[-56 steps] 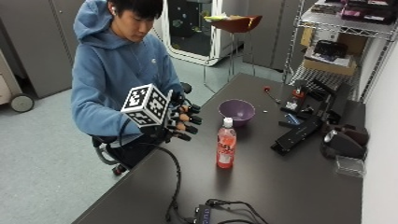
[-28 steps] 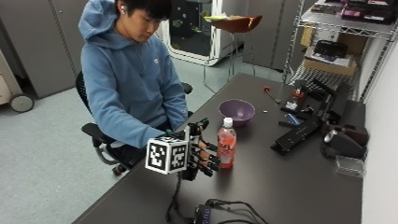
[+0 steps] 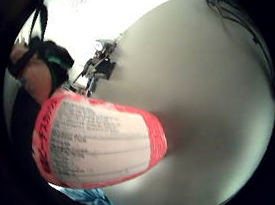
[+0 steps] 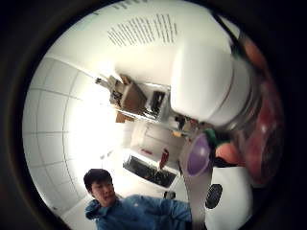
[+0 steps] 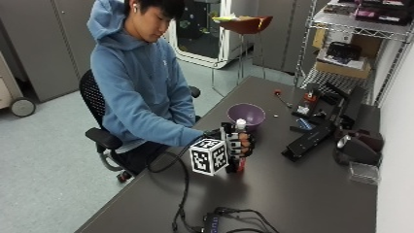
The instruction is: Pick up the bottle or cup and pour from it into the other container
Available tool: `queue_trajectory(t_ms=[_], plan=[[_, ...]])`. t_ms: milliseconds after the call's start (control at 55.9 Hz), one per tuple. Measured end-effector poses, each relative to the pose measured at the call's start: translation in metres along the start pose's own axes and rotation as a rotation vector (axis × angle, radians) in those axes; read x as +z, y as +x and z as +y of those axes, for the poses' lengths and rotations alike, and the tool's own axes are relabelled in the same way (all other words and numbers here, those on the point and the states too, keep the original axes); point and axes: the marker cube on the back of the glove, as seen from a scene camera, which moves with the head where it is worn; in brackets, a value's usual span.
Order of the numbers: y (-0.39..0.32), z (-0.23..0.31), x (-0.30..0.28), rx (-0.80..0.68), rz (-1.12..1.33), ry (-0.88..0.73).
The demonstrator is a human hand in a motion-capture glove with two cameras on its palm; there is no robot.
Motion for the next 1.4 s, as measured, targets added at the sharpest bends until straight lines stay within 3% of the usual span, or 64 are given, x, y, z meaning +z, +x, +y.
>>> queue_trajectory(t_ms=[161,358,716,1038,1397], plan=[[-0.014,0.002,0.029,0.003,0.053,-0.029],[-0.058,0.003,0.056,-0.102,0.268,-0.215],[-0.133,-0.009,0.094,-0.394,1.125,-0.554],[-0.144,0.001,0.145,-0.575,1.812,-0.710],[-0.137,0.018,0.187,-0.607,2.046,-0.782]])
